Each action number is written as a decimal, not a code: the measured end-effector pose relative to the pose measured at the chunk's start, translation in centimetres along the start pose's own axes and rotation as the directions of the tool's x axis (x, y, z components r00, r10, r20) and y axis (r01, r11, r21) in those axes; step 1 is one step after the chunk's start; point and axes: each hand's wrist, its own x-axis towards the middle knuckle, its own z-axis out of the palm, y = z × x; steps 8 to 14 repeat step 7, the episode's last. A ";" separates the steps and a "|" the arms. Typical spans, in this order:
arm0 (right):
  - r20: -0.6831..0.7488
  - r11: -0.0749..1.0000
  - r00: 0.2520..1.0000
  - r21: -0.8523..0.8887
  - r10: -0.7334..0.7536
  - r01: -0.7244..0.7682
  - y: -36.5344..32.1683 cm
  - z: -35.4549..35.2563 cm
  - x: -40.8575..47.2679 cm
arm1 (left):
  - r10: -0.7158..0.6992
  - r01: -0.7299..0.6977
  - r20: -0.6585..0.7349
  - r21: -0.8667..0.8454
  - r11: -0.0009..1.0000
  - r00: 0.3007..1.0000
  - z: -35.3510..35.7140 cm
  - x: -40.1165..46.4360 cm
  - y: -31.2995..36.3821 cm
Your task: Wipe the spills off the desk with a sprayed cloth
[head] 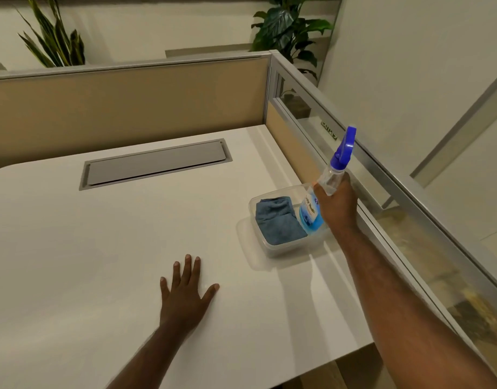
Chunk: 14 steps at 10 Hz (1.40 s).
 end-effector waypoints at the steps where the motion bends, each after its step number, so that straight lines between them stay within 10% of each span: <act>1: 0.028 1.000 1.000 -0.015 -0.002 0.002 1.2 0.7 0.1 | -0.003 0.003 0.014 0.000 1.000 1.000 -0.3 0.0 0.2; 5: -0.001 0.999 0.999 0.025 -0.042 0.042 2.9 0.9 -0.6 | -0.021 0.020 0.052 0.024 1.000 0.998 -0.6 -0.4 0.4; 7: -0.364 0.887 0.813 -0.100 -0.455 0.452 0.0 2.2 -5.1 | -0.053 0.053 0.002 -0.011 0.999 0.999 -2.5 0.0 0.0; 14: -0.364 0.887 0.813 -0.100 -0.455 0.452 0.0 2.2 -5.1 | -0.053 0.053 0.002 -0.011 0.999 0.999 -2.5 0.0 0.0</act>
